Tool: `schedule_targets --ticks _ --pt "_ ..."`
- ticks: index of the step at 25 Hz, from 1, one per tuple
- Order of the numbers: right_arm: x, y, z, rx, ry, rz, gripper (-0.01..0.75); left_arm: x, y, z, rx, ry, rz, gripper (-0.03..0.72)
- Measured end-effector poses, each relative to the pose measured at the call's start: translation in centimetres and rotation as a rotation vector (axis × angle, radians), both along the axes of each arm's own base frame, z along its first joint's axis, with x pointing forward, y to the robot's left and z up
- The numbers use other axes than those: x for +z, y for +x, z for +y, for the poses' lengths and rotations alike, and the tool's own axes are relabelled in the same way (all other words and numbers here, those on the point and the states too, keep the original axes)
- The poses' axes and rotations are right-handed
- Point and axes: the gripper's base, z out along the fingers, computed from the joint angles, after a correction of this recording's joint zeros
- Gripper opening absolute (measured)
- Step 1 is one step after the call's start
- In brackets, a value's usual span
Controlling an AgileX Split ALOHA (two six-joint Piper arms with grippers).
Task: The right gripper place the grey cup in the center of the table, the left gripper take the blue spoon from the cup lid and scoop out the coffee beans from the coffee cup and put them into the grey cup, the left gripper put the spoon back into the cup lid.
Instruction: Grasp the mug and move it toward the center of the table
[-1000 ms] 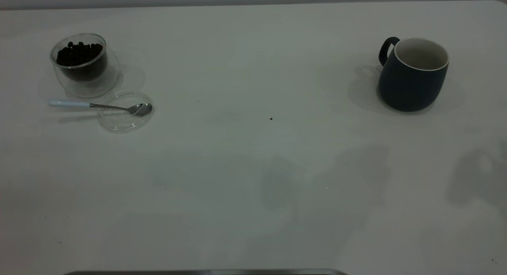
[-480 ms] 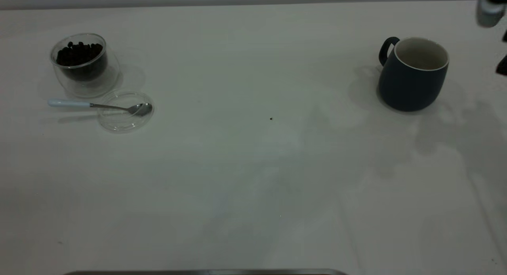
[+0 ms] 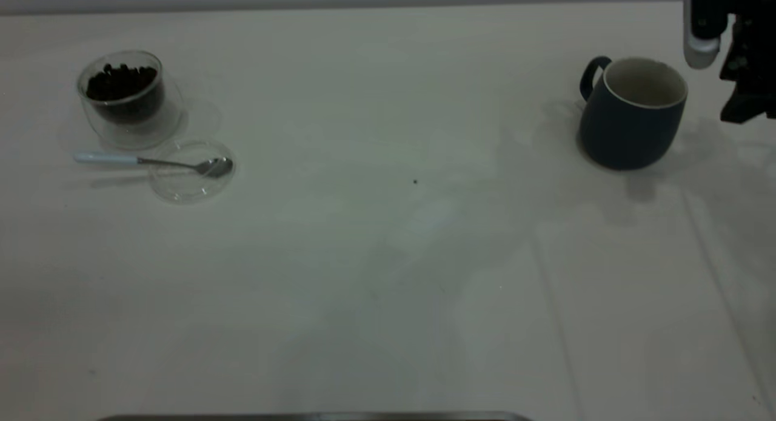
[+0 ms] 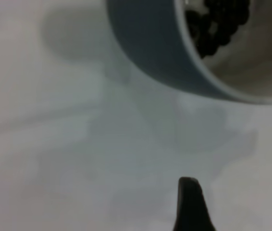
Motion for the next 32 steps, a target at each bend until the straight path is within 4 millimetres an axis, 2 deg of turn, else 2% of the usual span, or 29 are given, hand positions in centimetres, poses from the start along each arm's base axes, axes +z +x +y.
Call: schedule_targets --ticks 5,10,17,26,32 --pt "-1.1 1.3 0.1 0.074 -0.032 0.02 0.459 0.0 0.0 0.0 0.0 0.0 0.0 0.592" --pt "-1.6 1.4 0.8 0.168 -0.064 0.03 0.459 0.0 0.0 0.0 0.0 0.0 0.0 0.592" --pt "-1.6 1.4 1.2 0.195 -0.072 0.028 0.459 0.0 0.0 0.0 0.0 0.0 0.0 0.592" --pt "-1.5 1.4 4.4 0.264 -0.068 -0.003 0.459 0.0 0.0 0.0 0.0 0.0 0.0 0.592" --pt "-1.5 0.8 8.2 0.308 -0.04 -0.004 0.459 0.0 0.0 0.0 0.001 -0.001 0.0 0.592"
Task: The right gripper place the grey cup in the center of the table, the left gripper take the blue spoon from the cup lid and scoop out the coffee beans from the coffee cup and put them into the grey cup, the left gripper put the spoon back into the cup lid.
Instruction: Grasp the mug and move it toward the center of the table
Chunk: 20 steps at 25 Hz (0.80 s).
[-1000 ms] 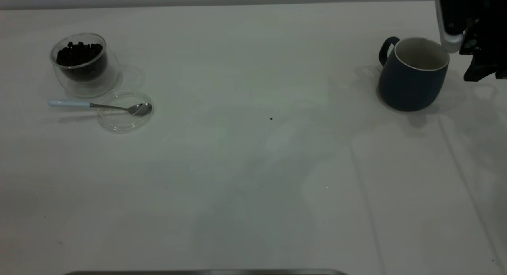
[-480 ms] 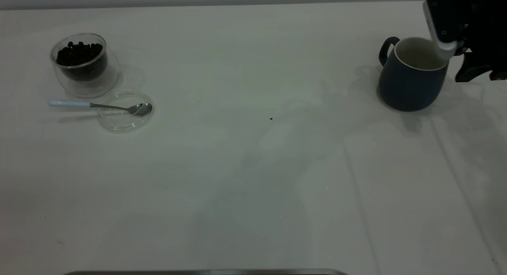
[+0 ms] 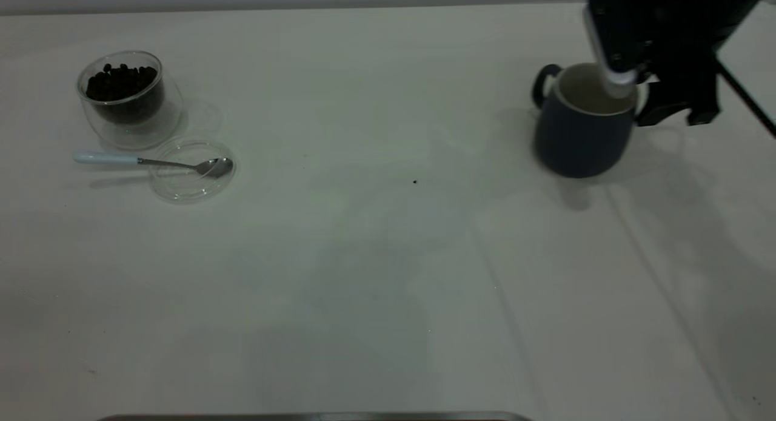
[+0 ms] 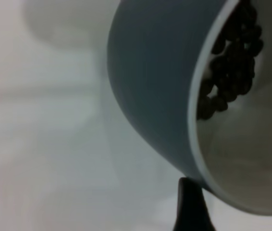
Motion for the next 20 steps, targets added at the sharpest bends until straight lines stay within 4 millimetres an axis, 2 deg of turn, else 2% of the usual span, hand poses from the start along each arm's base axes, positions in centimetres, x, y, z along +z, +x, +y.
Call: schedule_targets --ticks 11,20 --pt "0.2 -2.6 9.1 -0.072 0.18 0.015 0.459 0.0 0.0 0.0 0.0 0.0 0.0 0.592" --pt "0.7 -4.4 14.5 -0.238 0.388 -0.003 0.459 0.0 0.0 0.0 0.0 0.0 0.0 0.592"
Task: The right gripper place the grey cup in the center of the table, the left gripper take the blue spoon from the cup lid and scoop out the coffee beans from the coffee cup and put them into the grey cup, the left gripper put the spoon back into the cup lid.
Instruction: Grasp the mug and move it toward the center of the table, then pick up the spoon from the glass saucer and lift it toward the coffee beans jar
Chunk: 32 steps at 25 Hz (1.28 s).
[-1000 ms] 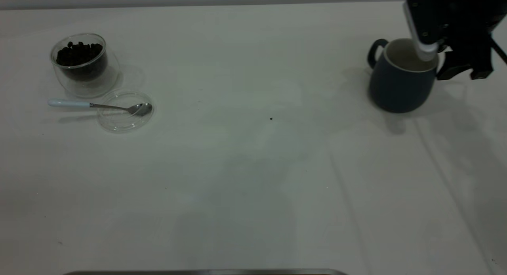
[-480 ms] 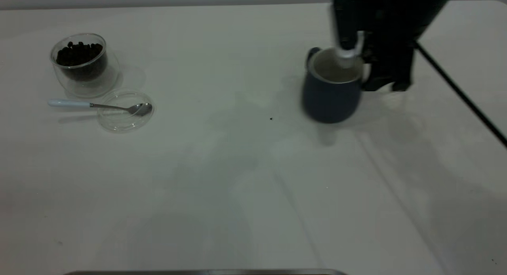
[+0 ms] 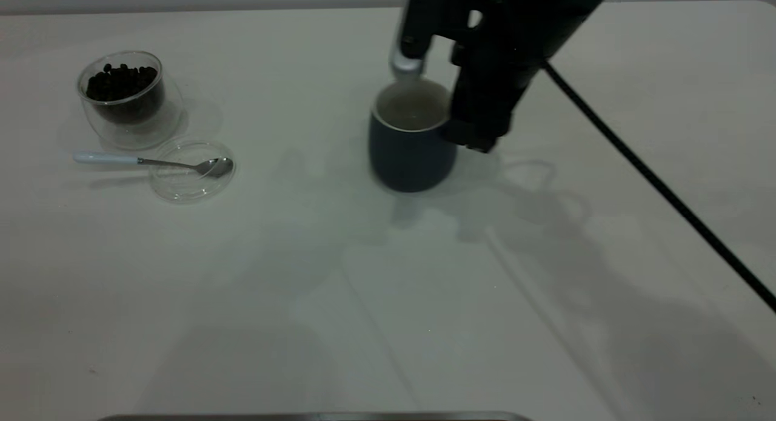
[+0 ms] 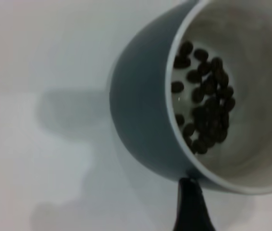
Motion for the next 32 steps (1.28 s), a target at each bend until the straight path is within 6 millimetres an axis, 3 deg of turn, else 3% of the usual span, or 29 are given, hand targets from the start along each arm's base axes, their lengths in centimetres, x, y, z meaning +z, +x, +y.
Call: schedule_targets --ticks 6,10,13,18,25,29,32 --pt "0.4 -1.3 2.9 -0.003 0.058 -0.011 0.459 0.0 0.0 0.0 -0.001 0.001 0.0 0.592" --pt "2.1 -1.7 3.5 -0.047 0.119 0.023 0.459 0.0 0.0 0.0 -0.001 0.001 0.0 0.592" --pt "5.2 -1.4 2.5 -0.105 0.184 0.068 0.459 0.0 0.0 0.0 -0.001 0.001 0.0 0.592" --pt "12.5 -2.2 -0.6 -0.164 0.26 0.195 0.459 0.0 0.0 0.0 -0.001 0.001 0.0 0.592" --pt "22.1 -8.1 -4.8 -0.216 0.245 0.423 0.459 0.0 0.0 0.0 -0.001 0.001 0.0 0.592" --pt "25.5 -11.4 -7.4 -0.395 0.177 0.499 0.459 0.0 0.0 0.0 -0.001 0.001 0.0 0.592" --pt "27.2 -13.0 -9.1 -0.508 0.154 0.447 0.459 0.0 0.0 0.0 -0.001 0.001 0.0 0.592"
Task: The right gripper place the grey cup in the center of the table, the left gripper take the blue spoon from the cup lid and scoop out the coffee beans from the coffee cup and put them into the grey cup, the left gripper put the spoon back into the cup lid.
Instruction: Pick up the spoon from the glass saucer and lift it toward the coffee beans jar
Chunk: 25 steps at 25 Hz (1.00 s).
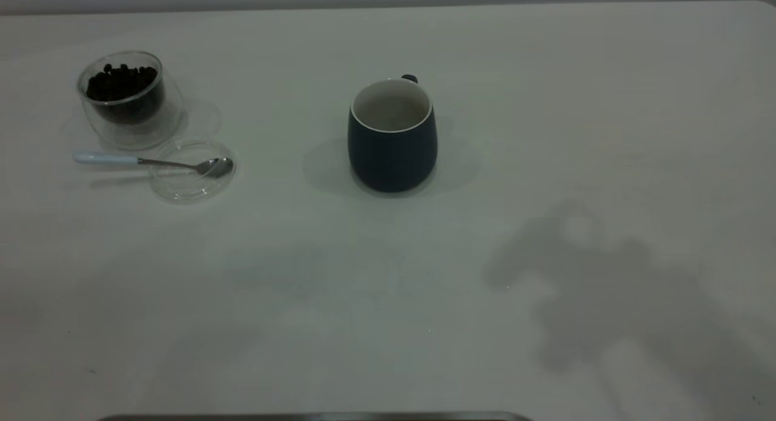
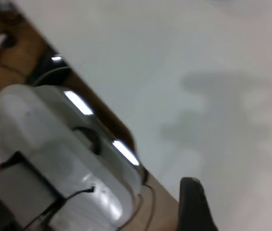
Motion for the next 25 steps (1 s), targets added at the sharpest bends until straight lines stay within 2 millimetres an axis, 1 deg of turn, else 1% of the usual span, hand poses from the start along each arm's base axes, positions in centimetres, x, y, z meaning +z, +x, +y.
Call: schedule_targets --ticks 2,4,8,9,13,17,20,22,25 --pt "0.3 -1.3 -1.1 -0.009 -0.032 -0.031 0.459 0.0 0.0 0.0 0.001 -0.001 0.0 0.592" --pt "0.5 -3.2 -2.2 -0.011 -0.039 -0.05 0.459 0.0 0.0 0.0 0.001 -0.001 0.0 0.592" --pt "-0.9 -7.9 -4.6 -0.031 -0.037 -0.042 0.459 0.0 0.0 0.0 0.001 -0.001 0.0 0.592" --pt "-1.7 -9.1 -5.2 -0.043 -0.041 -0.028 0.459 0.0 0.0 0.0 0.001 -0.001 0.0 0.592" --pt "-3.5 -13.5 -8.0 -0.171 -0.006 -0.039 0.459 0.0 0.0 0.0 0.001 -0.001 0.0 0.592" --pt "-4.6 -17.7 -10.7 -0.305 0.081 -0.196 0.459 0.0 0.0 0.0 0.001 -0.001 0.0 0.592" --pt "-5.4 -20.5 -12.0 -0.407 0.136 -0.329 0.459 0.0 0.0 0.0 0.001 -0.001 0.0 0.592" --pt "-5.9 -21.7 -12.6 -0.473 0.159 -0.407 0.459 0.0 0.0 0.0 0.001 -0.001 0.0 0.592" --pt "-6.2 -22.8 -13.2 -0.552 0.163 -0.504 0.459 0.0 0.0 0.0 0.001 -0.001 0.0 0.592"
